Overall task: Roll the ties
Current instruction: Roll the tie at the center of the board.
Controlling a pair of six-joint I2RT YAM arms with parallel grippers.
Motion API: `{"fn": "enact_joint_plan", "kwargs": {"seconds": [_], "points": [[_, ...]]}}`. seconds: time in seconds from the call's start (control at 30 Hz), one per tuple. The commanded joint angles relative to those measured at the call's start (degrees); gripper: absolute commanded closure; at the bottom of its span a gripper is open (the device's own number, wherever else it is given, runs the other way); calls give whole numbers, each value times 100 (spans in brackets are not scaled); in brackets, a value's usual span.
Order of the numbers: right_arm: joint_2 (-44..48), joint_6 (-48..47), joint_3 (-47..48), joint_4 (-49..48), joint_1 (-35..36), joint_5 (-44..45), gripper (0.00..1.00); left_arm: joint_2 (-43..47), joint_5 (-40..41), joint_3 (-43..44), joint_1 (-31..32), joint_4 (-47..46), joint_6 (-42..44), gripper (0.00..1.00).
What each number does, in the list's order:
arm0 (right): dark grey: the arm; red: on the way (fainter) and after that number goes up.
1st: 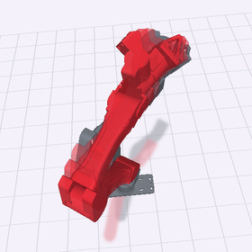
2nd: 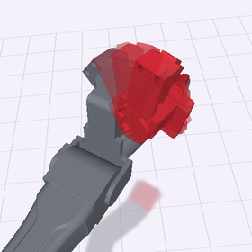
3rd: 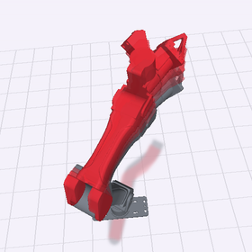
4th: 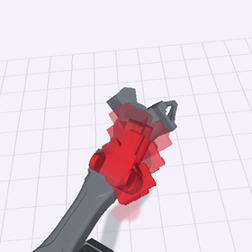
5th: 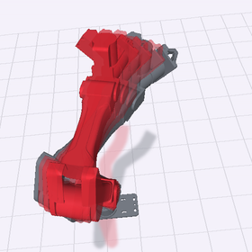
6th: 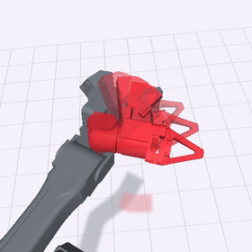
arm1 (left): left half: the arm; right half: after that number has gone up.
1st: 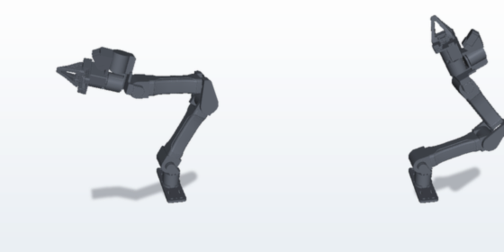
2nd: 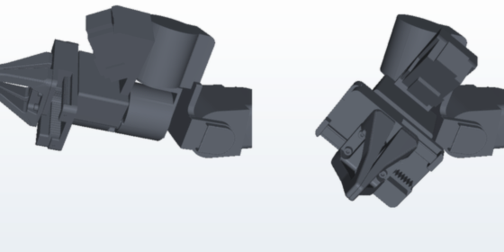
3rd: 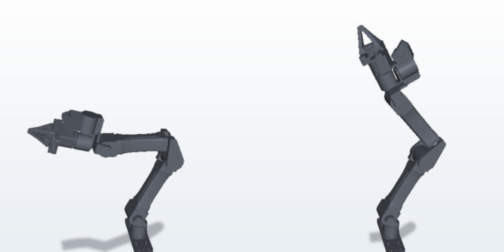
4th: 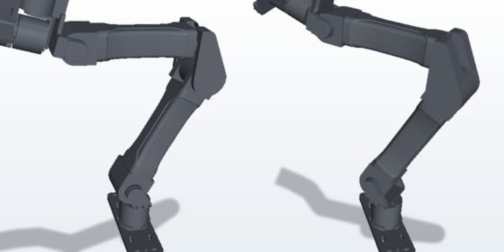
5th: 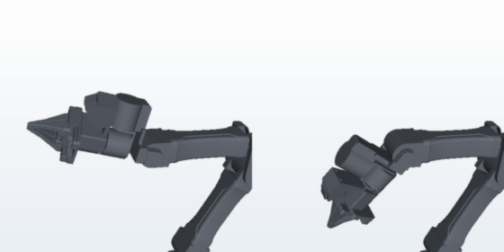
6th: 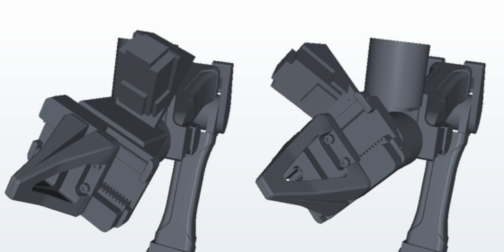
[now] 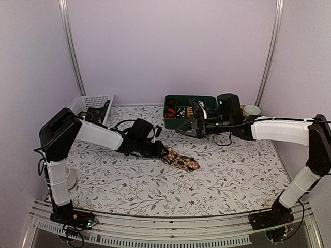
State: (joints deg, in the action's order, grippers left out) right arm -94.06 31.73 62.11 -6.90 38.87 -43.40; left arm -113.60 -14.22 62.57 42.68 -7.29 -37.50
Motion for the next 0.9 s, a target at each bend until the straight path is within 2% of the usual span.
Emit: {"fn": "enact_joint_plan", "kwargs": {"seconds": [0.0,0.1,0.2,0.4,0.57,0.77,0.87], "points": [[961,-128,-350,168,-297,146,14,-35,1551,378,213,1605,759,90],[940,-369,-512,661,-355,711,14,-128,2075,735,343,2071,1020,90],[734,-427,-785,706,-363,1049,14,-266,2349,1089,443,2429,1253,90],[-389,-336,-823,457,-379,1392,16,-427,2589,1477,560,2687,1614,90],[-1062,-180,-475,364,-382,1353,24,-569,2905,1770,641,2979,1825,89],[-1628,-17,-288,297,-363,1139,41,-712,3537,2082,832,3241,1983,89],[-1900,-25,-151,401,-337,1296,43,-742,3526,2128,864,3197,2040,89]]}}
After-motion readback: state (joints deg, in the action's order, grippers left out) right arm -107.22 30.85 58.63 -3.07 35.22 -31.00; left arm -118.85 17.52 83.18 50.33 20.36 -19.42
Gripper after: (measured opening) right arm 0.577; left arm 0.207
